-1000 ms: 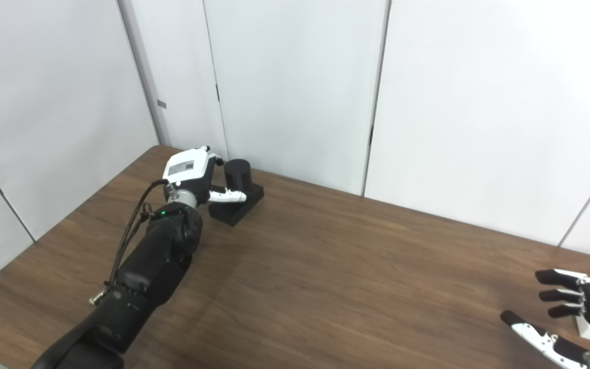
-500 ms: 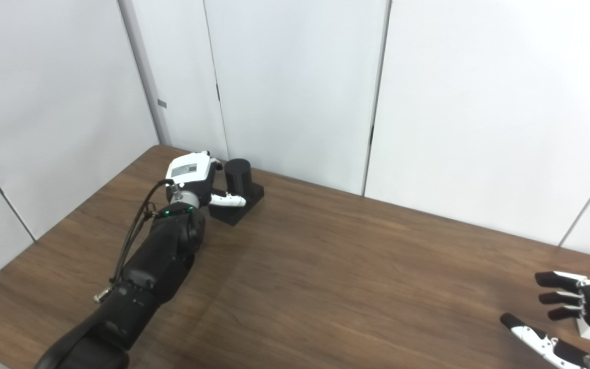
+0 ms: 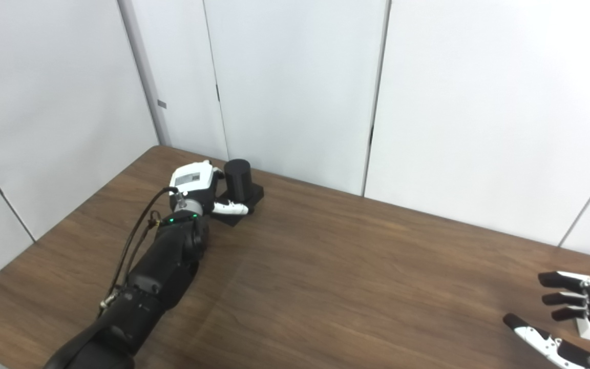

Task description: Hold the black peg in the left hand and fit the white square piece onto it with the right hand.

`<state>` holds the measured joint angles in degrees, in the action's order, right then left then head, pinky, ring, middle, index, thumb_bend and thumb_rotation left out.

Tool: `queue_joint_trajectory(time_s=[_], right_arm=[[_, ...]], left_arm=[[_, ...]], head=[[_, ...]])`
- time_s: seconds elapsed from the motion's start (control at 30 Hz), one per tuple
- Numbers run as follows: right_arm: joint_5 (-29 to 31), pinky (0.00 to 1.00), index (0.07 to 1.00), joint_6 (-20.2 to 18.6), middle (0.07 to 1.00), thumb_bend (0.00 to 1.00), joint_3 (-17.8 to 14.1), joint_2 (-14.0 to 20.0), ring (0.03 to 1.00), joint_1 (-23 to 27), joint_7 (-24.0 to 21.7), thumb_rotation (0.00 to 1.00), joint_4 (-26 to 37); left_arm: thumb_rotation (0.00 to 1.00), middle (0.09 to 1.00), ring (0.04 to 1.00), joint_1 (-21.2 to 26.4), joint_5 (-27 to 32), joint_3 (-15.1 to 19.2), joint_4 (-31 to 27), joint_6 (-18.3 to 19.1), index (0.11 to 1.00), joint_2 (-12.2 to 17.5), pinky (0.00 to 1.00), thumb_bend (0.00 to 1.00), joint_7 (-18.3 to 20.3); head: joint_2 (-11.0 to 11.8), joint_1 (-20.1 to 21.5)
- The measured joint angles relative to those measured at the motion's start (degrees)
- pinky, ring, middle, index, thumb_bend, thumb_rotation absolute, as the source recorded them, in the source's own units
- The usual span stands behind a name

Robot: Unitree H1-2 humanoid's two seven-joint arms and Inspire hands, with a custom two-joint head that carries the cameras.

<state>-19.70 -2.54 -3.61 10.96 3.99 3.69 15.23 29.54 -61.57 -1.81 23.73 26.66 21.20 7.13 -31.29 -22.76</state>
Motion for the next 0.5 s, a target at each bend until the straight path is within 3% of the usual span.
queue_joint_trajectory(time_s=[0.37,0.5], right_arm=[[0.0,0.46,0.601,-0.3,0.640,0.60,-0.1,0.2,0.562,0.0,-0.1,0.00,0.1],[0.2,0.46,0.597,-0.3,0.643,0.60,-0.1,0.9,0.567,0.0,-0.1,0.00,0.1]], left_arm=[[0.61,0.998,1.000,-1.0,-0.5,0.2,0.0,0.0,0.845,-1.4,0.93,1.00,1.2],[0.57,1.000,1.000,-1.5,0.2,0.5,0.0,0.0,0.847,-1.5,0.97,1.00,0.4]], head=[[-0.6,-0.3],[-0.6,-0.4]])
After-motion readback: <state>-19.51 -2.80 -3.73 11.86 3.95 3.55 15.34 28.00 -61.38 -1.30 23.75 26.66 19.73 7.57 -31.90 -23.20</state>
